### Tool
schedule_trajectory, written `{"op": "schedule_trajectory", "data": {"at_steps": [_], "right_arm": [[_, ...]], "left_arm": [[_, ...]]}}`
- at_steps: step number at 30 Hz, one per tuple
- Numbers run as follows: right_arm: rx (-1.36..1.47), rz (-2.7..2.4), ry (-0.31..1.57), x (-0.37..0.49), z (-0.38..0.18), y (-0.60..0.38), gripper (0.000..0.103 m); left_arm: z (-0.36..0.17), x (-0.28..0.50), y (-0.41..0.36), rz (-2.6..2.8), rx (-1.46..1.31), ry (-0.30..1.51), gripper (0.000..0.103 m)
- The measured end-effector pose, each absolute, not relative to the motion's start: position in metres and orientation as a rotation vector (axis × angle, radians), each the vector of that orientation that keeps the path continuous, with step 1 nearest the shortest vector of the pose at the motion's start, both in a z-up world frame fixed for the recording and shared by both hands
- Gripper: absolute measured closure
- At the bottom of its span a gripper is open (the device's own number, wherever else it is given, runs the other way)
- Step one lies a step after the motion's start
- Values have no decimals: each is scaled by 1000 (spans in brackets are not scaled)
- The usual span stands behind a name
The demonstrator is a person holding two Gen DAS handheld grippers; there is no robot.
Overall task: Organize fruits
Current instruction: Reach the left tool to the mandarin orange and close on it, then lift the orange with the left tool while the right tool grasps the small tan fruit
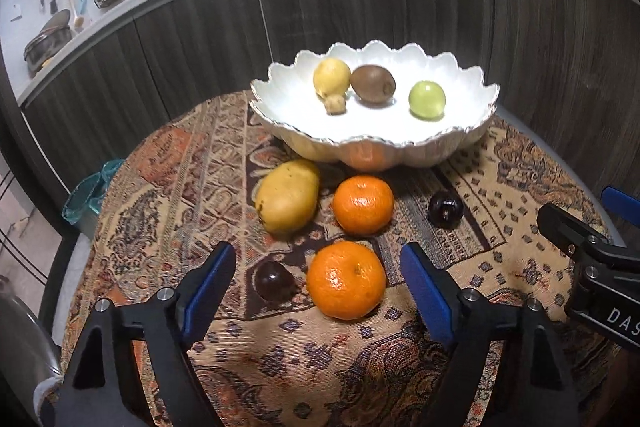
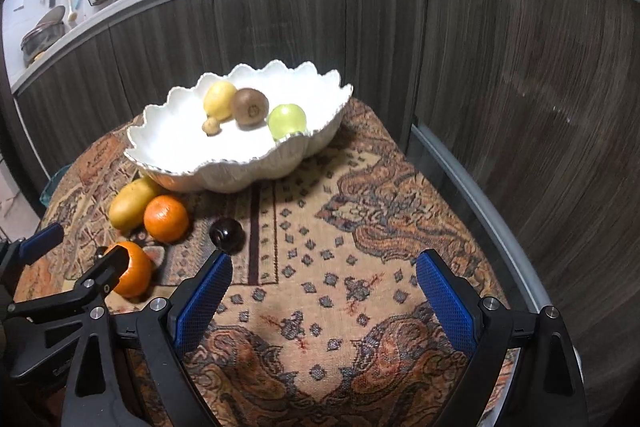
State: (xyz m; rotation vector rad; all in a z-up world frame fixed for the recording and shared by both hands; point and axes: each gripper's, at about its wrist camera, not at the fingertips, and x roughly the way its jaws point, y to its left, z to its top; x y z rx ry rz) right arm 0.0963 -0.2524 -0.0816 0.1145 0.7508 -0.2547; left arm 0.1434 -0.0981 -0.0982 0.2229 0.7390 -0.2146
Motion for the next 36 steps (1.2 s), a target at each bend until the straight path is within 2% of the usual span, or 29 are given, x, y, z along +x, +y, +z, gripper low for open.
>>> {"op": "schedule_trajectory", "data": {"at_steps": [4, 8, 12, 15, 16, 36], "right_arm": [[117, -250, 762, 99, -88, -253, 9], [112, -246, 770, 100, -91, -252, 9], [107, -244, 782, 102, -95, -251, 9], [112, -242, 786, 103, -97, -252, 9], [112, -242, 787, 103, -97, -252, 9], [79, -185, 760, 105, -81, -223, 9]], "left_arm": [[-107, 149, -101, -220, 225, 758, 24], [-119, 154, -103, -235, 229, 801, 39], [-121, 153, -107, -235, 243, 788, 41], [-120, 153, -108, -247, 241, 787, 50], [-120, 153, -109, -257, 240, 790, 57], [-90, 138, -63, -198, 161, 752, 58]]}}
